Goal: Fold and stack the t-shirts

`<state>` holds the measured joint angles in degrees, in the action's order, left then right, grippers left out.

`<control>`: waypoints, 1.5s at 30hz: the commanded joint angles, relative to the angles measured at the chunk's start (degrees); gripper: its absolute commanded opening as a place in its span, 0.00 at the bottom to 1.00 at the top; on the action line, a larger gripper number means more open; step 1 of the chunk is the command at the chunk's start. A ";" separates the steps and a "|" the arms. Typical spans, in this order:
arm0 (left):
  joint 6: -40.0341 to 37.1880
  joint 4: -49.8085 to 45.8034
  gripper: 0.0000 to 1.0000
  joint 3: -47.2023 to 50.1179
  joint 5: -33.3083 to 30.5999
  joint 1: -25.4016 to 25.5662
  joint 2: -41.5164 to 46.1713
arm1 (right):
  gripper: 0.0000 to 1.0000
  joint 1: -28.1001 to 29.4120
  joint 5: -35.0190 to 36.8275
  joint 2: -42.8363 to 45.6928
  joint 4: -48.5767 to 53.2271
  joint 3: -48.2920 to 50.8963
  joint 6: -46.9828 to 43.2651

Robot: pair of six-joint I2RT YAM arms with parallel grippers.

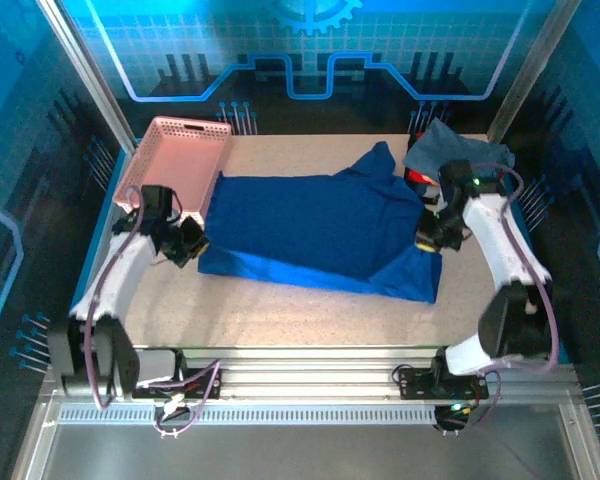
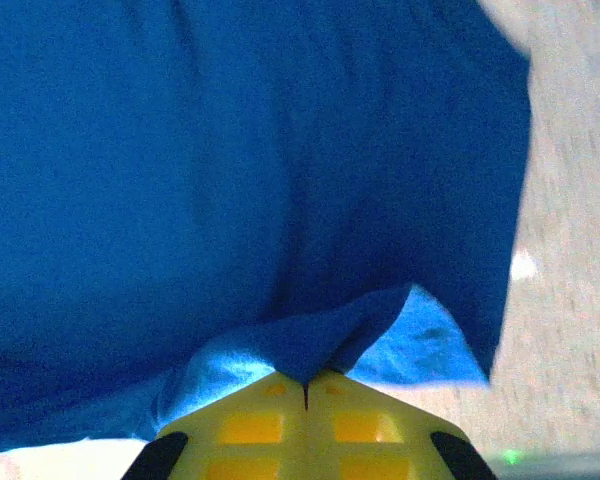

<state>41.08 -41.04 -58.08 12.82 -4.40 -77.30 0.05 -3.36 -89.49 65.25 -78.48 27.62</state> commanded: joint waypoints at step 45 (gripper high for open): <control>2.04 17.24 0.61 5.73 -2.96 3.35 -18.91 | 0.59 -3.00 -6.39 -11.32 -19.13 12.71 4.33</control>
<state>43.31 -26.57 -50.46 11.60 -1.10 -93.91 -2.33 -12.78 -98.89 48.34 -63.37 29.61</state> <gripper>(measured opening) 0.630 0.599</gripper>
